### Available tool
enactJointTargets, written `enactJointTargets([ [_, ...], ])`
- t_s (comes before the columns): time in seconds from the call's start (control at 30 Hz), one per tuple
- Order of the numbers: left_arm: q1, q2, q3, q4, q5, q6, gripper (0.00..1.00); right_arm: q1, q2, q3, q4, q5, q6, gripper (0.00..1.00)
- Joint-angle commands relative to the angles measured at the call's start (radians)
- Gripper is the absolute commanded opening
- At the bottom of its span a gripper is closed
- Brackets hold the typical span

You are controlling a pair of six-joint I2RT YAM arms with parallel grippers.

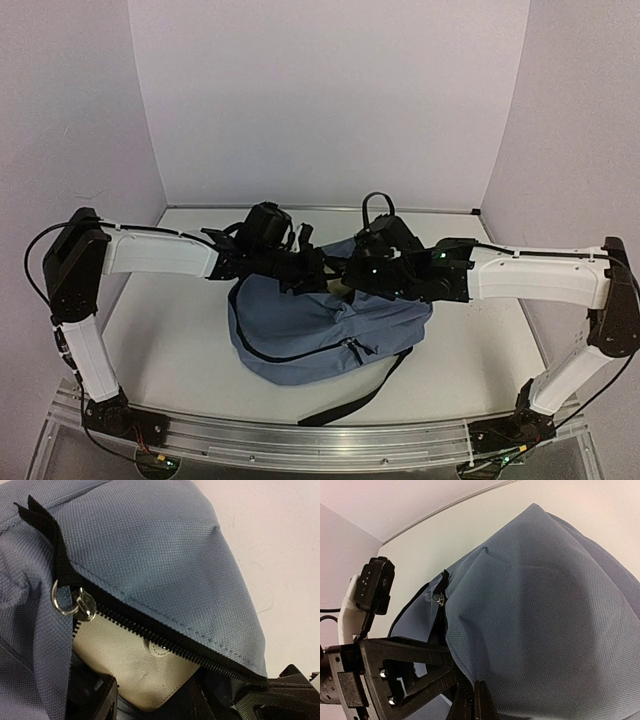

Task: Pack the student bag
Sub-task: Place the personal item in the student bag.

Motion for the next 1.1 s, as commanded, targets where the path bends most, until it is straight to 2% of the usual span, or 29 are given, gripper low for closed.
enactJointTargets([
  [0.0,-0.011,0.047,0.081,-0.061,-0.007,0.040,0.47,0.007,-0.050,0.007,0.059,0.028,0.002,0.00],
  [0.17,-0.025,0.057,0.092,-0.031,-0.009,0.064,0.47,0.007,-0.039,-0.001,0.058,0.016,0.001,0.00],
  [0.33,-0.026,-0.078,0.006,-0.033,-0.116,0.105,0.49,0.007,-0.047,-0.048,0.059,-0.009,0.015,0.00],
  [0.67,-0.014,-0.341,-0.083,-0.233,-0.250,0.162,0.67,0.020,-0.035,-0.103,0.068,-0.188,-0.070,0.00],
  [0.9,0.058,-0.386,-0.089,-0.275,-0.211,0.151,0.76,0.047,0.030,-0.121,0.069,-0.269,-0.081,0.01],
  [1.07,0.097,-0.394,-0.110,-0.248,-0.150,0.131,0.78,0.051,0.080,-0.127,0.068,-0.280,-0.052,0.10],
])
